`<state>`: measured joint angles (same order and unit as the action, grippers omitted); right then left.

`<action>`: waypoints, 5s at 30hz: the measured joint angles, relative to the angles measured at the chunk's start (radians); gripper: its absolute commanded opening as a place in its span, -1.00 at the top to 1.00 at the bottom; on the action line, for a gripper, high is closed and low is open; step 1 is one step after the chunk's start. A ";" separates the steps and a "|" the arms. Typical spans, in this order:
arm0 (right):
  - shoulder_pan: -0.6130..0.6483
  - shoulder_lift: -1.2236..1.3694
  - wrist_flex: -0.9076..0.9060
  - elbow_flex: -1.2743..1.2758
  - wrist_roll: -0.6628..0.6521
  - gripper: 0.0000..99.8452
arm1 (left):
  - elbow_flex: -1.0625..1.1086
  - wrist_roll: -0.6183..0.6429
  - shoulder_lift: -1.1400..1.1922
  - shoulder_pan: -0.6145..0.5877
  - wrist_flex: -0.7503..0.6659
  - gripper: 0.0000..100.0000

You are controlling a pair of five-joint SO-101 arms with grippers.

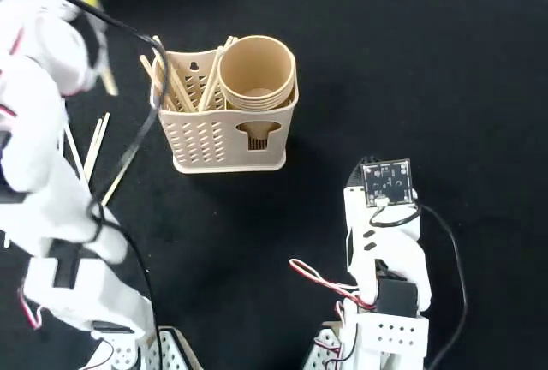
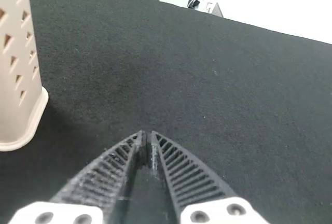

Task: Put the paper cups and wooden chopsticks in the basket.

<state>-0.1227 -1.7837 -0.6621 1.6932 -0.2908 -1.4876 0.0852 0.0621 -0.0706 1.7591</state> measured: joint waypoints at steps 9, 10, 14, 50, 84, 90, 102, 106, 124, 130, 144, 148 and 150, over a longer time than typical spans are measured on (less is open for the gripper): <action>0.000 0.000 0.000 0.000 0.000 0.98 | 0.216 0.000 -0.190 0.187 0.000 0.94; 0.000 0.000 0.000 0.000 0.000 0.98 | 0.253 0.000 -0.218 0.203 0.000 0.94; 0.000 0.000 0.000 0.000 0.000 0.98 | 0.454 0.000 -0.371 0.269 0.000 0.94; 0.000 0.000 0.000 0.000 -0.018 0.98 | 2.435 -0.034 -0.873 0.141 -1.886 0.89; 0.000 0.000 0.000 0.000 -0.018 0.98 | 1.758 -0.242 -0.471 -0.520 -0.617 0.60; 0.000 0.000 0.000 0.000 -0.018 0.98 | 1.746 -0.381 -0.198 -0.608 -0.689 0.61; 0.000 0.000 0.000 0.000 -0.018 0.98 | 1.453 -0.430 0.399 -0.609 -0.763 0.74; 0.000 0.000 0.000 0.000 -0.018 0.98 | 1.336 -0.434 0.542 -0.608 -0.738 0.94; 0.000 0.000 0.000 0.000 -0.018 0.98 | 1.181 -0.439 0.542 -0.540 -0.390 0.94; 0.000 0.000 0.000 0.000 -0.018 0.98 | 1.346 -0.439 0.311 -0.511 -0.374 0.94; 0.000 0.000 0.000 0.000 -0.018 0.98 | 2.071 -0.404 -0.480 -0.460 -0.895 0.94; 0.000 0.000 0.000 0.000 -0.018 0.98 | 2.163 -0.331 -0.638 -0.443 -0.988 0.94; 0.000 0.000 0.000 0.000 -0.018 0.98 | 2.176 -0.295 -0.704 -0.425 -1.011 0.94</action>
<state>-0.1227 -1.7837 -0.6621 1.6932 -0.3092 0.6882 -0.2094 -0.6421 -0.4956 0.7480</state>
